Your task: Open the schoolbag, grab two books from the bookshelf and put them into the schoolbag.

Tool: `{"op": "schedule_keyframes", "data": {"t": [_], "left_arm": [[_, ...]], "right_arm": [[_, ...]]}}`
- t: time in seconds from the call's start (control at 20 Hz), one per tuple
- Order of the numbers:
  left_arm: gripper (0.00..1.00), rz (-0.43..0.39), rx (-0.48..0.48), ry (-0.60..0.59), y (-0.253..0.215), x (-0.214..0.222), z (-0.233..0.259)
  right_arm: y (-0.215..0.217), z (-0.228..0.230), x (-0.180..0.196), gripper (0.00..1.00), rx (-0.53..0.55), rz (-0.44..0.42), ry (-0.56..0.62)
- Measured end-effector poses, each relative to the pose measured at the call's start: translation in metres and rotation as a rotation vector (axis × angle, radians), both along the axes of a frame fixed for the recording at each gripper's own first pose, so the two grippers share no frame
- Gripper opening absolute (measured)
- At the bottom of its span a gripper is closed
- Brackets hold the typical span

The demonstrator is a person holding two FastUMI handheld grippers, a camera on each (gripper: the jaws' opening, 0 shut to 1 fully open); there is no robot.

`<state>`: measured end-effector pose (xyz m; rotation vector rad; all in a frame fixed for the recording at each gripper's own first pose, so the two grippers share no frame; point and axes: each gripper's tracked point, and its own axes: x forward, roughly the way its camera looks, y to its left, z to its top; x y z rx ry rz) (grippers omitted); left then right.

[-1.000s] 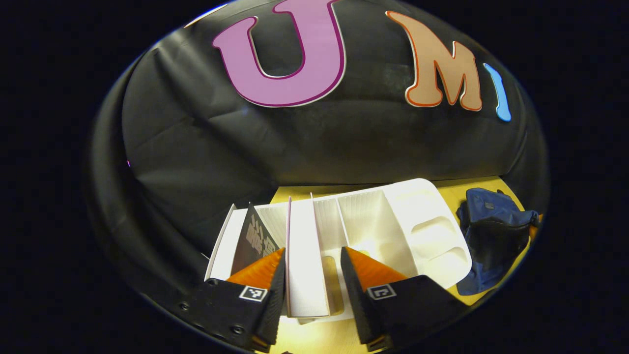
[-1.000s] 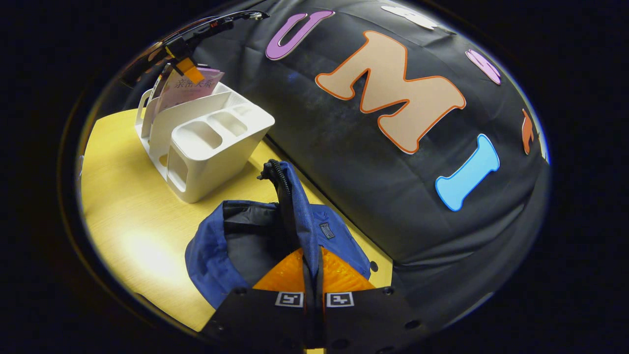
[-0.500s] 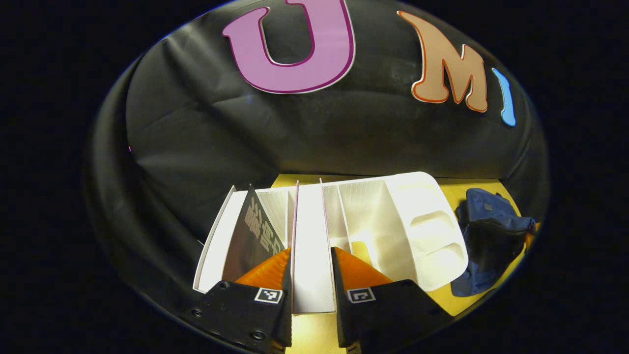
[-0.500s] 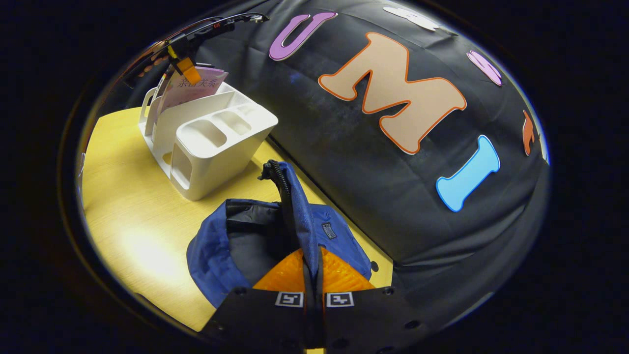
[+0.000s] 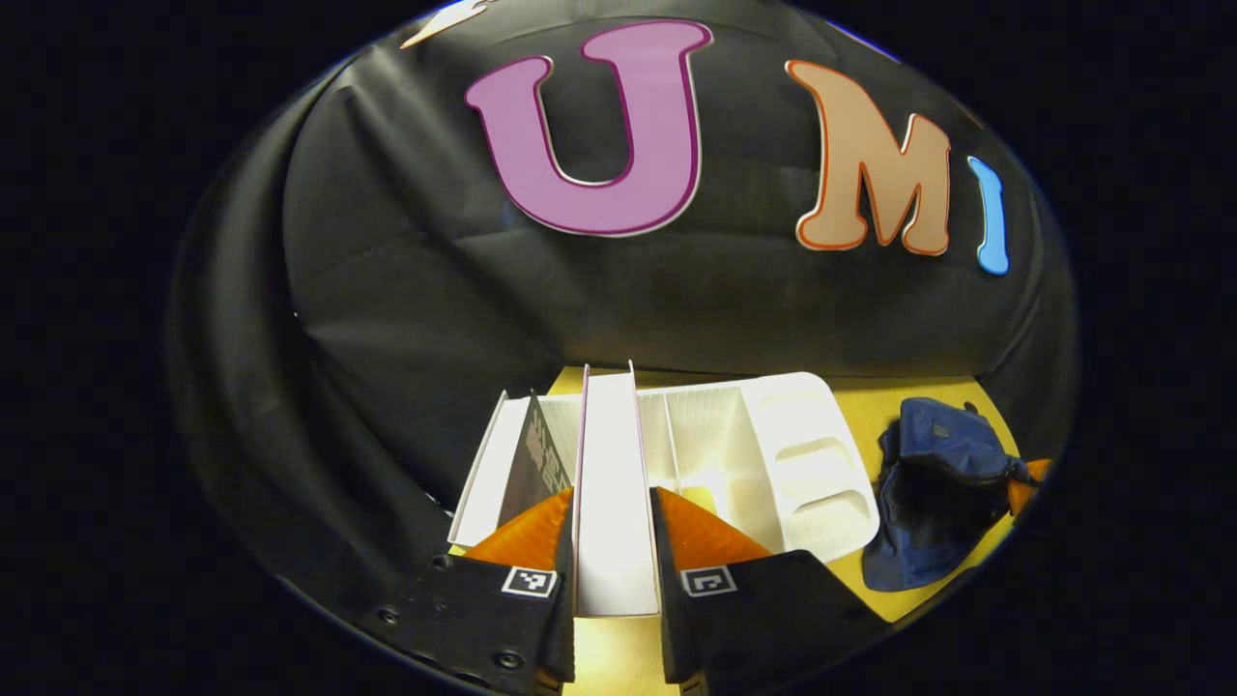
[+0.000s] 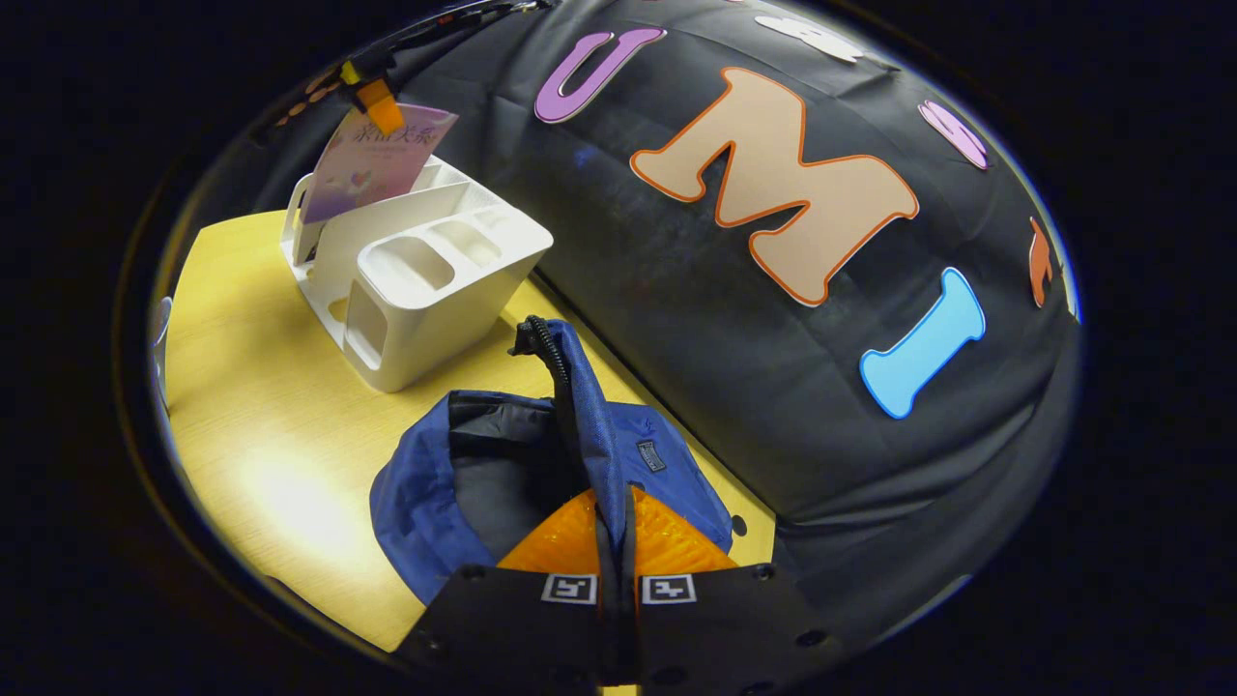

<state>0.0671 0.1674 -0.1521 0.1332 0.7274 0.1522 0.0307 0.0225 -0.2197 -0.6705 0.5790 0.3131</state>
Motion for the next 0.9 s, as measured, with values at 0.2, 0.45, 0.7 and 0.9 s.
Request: {"op": "schedule_keyframes", "data": {"t": [0.2,0.45,0.7,0.9], "left_arm": [[0.31,0.001,-0.004,-0.09,-0.008,0.0,0.04],[0.29,-0.01,-0.056,-0.122,-0.025,-0.01,0.062],[0.28,0.009,-0.071,-0.113,-0.03,-0.032,0.066],[0.28,0.04,-0.096,-0.119,-0.03,-0.049,0.074]], "right_arm": [[-0.003,0.003,-0.003,0.03,0.01,0.001,0.004],[-0.004,0.003,-0.005,0.03,0.013,0.017,0.007],[-0.005,0.002,-0.007,0.03,0.017,0.035,0.009],[-0.006,0.002,-0.006,0.03,0.025,0.039,0.012]]}}
